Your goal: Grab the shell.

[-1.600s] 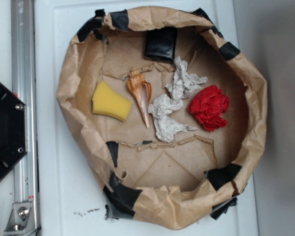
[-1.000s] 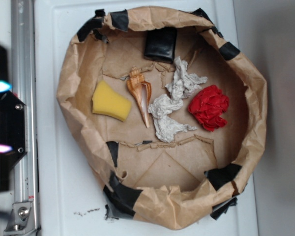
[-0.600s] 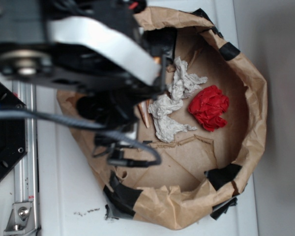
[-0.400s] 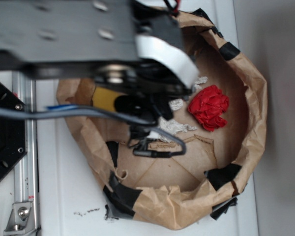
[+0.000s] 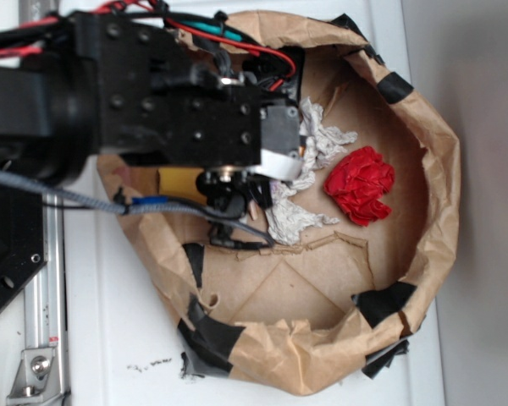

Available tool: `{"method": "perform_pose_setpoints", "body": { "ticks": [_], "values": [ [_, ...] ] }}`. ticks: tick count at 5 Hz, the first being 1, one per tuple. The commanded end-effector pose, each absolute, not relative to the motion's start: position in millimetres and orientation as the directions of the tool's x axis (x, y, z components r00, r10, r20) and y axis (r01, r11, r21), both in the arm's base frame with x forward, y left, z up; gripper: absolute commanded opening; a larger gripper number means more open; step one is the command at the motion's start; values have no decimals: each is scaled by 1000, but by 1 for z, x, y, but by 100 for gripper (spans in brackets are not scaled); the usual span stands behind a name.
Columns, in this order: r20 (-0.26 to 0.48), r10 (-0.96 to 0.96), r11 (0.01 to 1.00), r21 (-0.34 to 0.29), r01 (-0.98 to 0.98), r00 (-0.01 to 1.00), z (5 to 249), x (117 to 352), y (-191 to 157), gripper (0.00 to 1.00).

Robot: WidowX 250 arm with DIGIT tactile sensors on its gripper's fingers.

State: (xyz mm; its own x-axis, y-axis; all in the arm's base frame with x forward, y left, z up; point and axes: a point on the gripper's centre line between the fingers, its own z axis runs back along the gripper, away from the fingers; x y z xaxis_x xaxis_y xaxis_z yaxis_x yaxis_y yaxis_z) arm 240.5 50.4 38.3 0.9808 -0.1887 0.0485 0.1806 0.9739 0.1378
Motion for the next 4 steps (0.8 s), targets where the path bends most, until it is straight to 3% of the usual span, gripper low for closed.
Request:
{"method": "perform_pose_setpoints", "body": {
  "ticks": [1, 2, 3, 4],
  "values": [
    [81, -247, 964, 117, 237, 966, 22, 229, 54, 100],
    [61, -249, 964, 113, 241, 967, 17, 228, 51, 0],
    [111, -203, 976, 108, 192, 973, 48, 235, 46, 0],
    [196, -32, 995, 103, 12, 980, 98, 246, 21, 0]
  ]
}}
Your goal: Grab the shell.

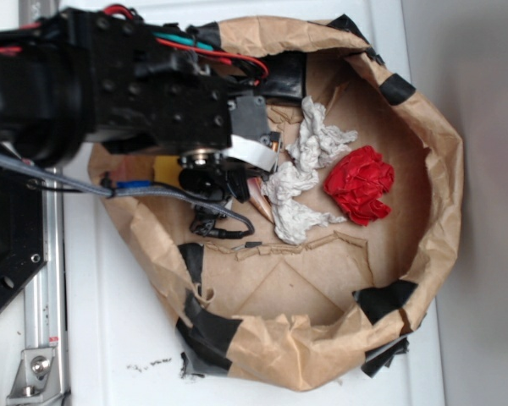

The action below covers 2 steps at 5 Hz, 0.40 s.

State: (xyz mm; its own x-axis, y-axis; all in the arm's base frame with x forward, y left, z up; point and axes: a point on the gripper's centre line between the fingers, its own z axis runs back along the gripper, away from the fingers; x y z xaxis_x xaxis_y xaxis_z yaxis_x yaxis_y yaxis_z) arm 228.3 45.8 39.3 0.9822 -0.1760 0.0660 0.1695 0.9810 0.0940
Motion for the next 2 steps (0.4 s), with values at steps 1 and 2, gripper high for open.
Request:
{"method": "perform_pose_setpoints", "body": {
  "ticks": [1, 2],
  "values": [
    [226, -9, 998, 70, -7, 974, 149, 255, 3, 0],
    [178, 41, 998, 46, -50, 983, 176, 261, -19, 0]
  ]
}}
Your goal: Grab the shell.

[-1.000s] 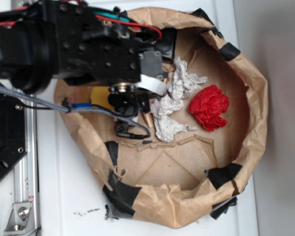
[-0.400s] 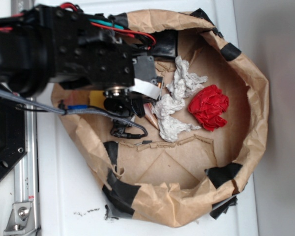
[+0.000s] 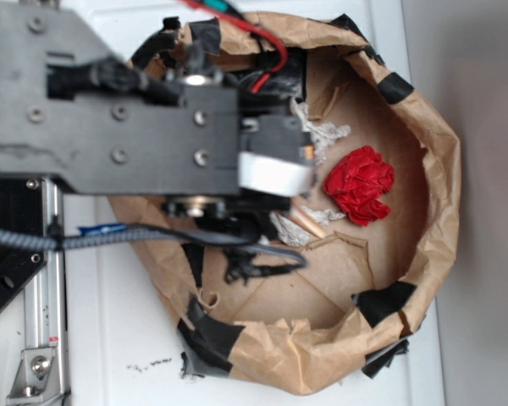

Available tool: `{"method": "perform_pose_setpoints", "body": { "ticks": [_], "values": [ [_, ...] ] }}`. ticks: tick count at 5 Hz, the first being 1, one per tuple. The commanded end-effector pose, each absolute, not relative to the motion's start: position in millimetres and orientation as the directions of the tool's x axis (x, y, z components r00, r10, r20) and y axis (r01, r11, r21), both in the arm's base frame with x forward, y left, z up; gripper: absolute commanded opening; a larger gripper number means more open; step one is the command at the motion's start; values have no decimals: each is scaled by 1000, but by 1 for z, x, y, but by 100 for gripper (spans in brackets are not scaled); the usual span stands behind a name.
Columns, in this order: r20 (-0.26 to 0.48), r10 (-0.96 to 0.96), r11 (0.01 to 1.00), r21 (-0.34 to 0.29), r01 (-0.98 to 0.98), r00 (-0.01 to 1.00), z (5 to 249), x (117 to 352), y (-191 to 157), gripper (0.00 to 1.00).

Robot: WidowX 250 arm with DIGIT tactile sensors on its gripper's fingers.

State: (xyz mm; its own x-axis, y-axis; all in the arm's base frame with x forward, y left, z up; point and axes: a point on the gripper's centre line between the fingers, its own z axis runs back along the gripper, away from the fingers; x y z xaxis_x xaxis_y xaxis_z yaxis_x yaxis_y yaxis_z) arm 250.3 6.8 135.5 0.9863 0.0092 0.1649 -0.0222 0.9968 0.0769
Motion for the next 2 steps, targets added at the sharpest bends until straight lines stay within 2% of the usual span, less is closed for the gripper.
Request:
{"method": "perform_pose_setpoints", "body": {
  "ticks": [1, 2],
  "values": [
    [152, 80, 997, -5, -80, 985, 175, 260, -24, 0],
    [109, 144, 990, -5, -144, 984, 174, 258, -27, 0]
  ]
}}
